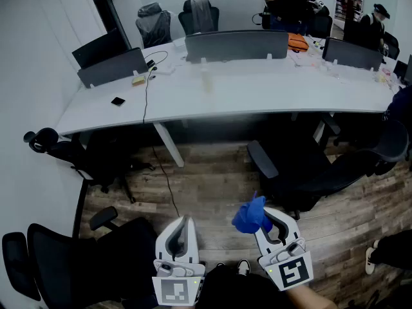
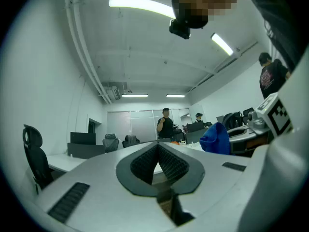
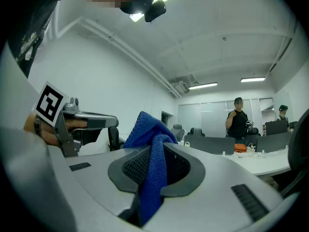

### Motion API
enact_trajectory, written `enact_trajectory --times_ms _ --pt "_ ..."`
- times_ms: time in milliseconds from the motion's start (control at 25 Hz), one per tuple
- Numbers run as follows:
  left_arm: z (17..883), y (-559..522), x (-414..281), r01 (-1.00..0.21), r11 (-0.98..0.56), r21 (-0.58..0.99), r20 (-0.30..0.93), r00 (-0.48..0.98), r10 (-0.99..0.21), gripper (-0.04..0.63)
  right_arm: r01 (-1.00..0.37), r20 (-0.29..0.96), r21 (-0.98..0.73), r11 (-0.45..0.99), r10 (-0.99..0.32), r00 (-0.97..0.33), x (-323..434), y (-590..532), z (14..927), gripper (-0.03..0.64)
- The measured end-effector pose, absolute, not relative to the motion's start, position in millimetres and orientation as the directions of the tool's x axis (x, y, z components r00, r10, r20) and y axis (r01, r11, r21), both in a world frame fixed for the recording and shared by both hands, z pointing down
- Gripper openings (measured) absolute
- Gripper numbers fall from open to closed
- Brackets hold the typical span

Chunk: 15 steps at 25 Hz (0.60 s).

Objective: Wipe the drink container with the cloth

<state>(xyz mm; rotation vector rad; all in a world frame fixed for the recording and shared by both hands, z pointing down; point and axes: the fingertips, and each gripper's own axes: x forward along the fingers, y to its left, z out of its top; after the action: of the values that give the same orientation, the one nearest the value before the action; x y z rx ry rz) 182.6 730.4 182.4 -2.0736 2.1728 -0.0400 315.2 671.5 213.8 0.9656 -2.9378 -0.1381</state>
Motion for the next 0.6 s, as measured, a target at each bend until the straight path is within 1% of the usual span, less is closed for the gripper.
enact_trajectory --times_ms 600 --pt "179.2 739.5 189.4 -0.991 0.054 -0.121 -0.089 -0.044 -0.995 0.003 -0.585 0.003 0.056 0.809 -0.586 -0.810 319.5 679.0 216.2 0.057"
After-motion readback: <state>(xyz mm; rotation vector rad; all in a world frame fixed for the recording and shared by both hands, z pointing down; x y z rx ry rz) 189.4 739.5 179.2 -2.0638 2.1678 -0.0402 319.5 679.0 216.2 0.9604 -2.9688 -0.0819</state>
